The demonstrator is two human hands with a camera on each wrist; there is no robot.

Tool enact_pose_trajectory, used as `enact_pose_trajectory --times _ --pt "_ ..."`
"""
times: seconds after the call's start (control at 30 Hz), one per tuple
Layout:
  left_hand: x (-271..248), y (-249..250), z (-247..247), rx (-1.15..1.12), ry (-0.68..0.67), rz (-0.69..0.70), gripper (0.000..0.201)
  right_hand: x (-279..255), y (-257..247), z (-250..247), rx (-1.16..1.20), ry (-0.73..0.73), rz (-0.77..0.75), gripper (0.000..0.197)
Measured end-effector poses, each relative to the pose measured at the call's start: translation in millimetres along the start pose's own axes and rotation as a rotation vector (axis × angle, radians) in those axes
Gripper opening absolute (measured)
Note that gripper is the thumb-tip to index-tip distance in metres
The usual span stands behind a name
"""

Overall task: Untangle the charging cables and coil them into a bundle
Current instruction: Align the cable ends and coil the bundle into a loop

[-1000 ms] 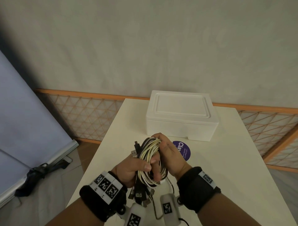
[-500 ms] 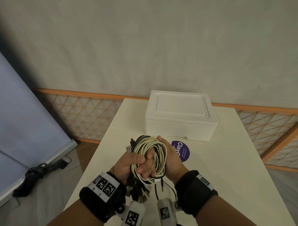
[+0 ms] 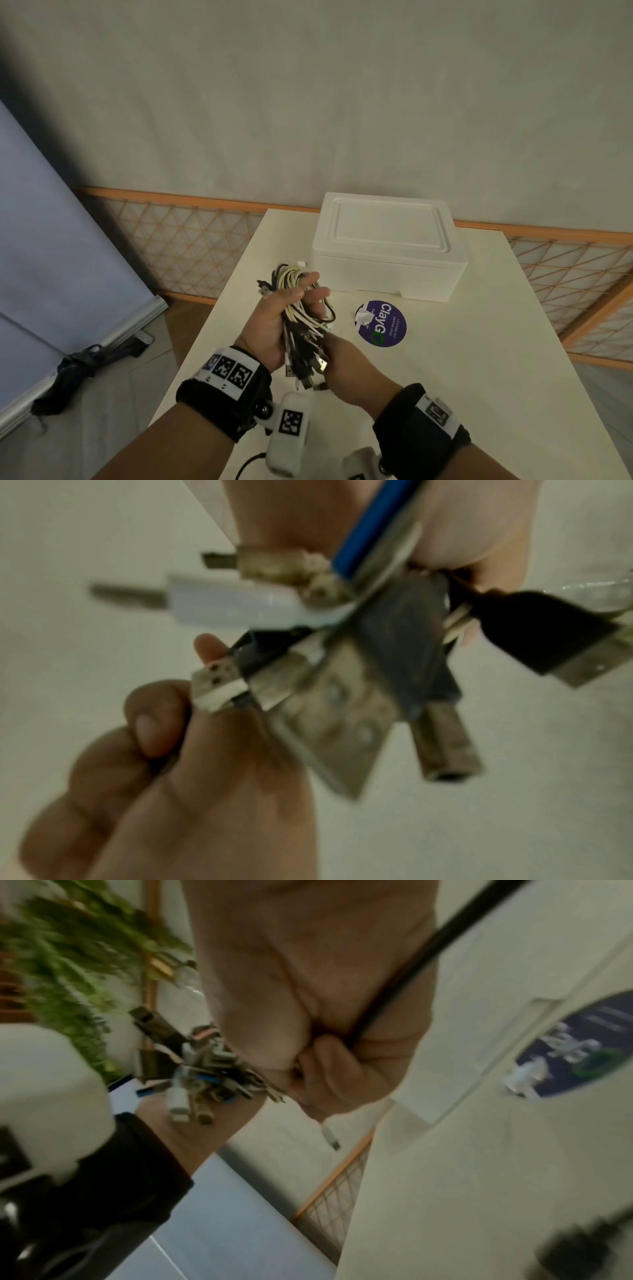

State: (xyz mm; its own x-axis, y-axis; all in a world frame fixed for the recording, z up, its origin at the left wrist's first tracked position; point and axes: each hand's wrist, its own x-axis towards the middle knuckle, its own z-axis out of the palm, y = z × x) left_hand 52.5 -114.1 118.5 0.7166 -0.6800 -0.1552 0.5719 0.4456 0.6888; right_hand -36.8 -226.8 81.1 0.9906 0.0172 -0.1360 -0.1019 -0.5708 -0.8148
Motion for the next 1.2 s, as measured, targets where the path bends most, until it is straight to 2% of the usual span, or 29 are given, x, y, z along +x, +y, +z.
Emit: enact_pose_trajectory --times 0.07,0.13,0.2,0.3,0.37,0.43,0.47,0.5,0.57,0.63,0.67,0.77,0.87,0.93,1.03,1.1,1.2 --pt "1.8 -8.4 -0.3 0.083 0.093 0.008 0.058 -1.4 -3.0 -4.6 -0.247 -0.050 -0.094 0.022" --pt "3.4 -14.4 -3.0 0.230 0.190 0.051 0.047 -1.9 -2.7 -5.9 -0.516 -0.102 -0.077 0.023" --pt "3.5 -16.8 -5.2 0.343 0.247 0.073 0.037 -2.6 -0.6 -9.2 -0.685 -0.098 -0.072 0.022" --pt "-1.6 -14.4 -7.1 0.636 0.248 0.139 0.037 -7.5 -3.7 -21.7 -0.804 -0.063 -0.052 0.027" --pt "-4.3 -11.7 -10.8 0.850 0.230 0.149 0.037 -13.5 -10.5 -29.3 -0.837 -0.080 -0.090 0.032" --pt "-4.7 -14.3 -15.3 1.060 0.251 0.137 0.022 -20.0 -23.5 -35.9 -0.836 -0.072 -0.163 0.033" --pt "-5.5 -15.2 -15.4 1.089 0.262 0.115 0.011 -22.0 -30.0 -39.3 -0.837 -0.061 -0.208 0.034" --pt "-5.8 -18.1 -18.4 1.069 0.252 0.093 0.017 -22.4 -35.7 -42.5 -0.851 -0.049 -0.256 0.033" --pt "-7.2 -26.9 -20.8 0.861 0.189 0.021 0.024 -19.7 -43.5 -49.1 -0.838 -0.027 -0.350 0.028" --pt "-11.1 -35.0 -15.8 0.725 0.078 -0.040 0.018 -16.8 -48.1 -57.8 -0.685 0.015 -0.429 0.022" --pt "-14.8 -36.9 -12.2 0.706 0.056 -0.066 0.021 -15.5 -48.0 -62.1 -0.580 0.057 -0.456 0.019" --pt "-22.4 -39.6 -5.5 0.610 0.001 -0.113 0.030 -9.8 -40.1 -69.9 -0.304 0.165 -0.482 0.016" --pt "-22.2 -42.3 -9.8 0.330 -0.084 -0.164 0.042 -0.7 -38.4 -67.7 -0.206 0.166 -0.475 0.020" --pt "-21.1 -42.4 -14.5 0.202 -0.179 -0.142 0.051 5.8 -34.6 -66.5 -0.106 0.200 -0.430 0.019" --pt "-24.8 -36.8 -15.1 0.374 -0.294 -0.110 0.037 12.9 -24.6 -66.3 0.089 0.226 -0.305 0.018" --pt "-27.0 -30.5 -14.2 0.459 -0.272 -0.114 0.021 16.8 -19.0 -63.6 0.139 0.222 -0.299 0.016" --pt "-30.1 -24.6 -15.2 0.438 -0.302 -0.167 0.022 21.8 -9.7 -60.6 0.149 0.236 -0.283 0.015"
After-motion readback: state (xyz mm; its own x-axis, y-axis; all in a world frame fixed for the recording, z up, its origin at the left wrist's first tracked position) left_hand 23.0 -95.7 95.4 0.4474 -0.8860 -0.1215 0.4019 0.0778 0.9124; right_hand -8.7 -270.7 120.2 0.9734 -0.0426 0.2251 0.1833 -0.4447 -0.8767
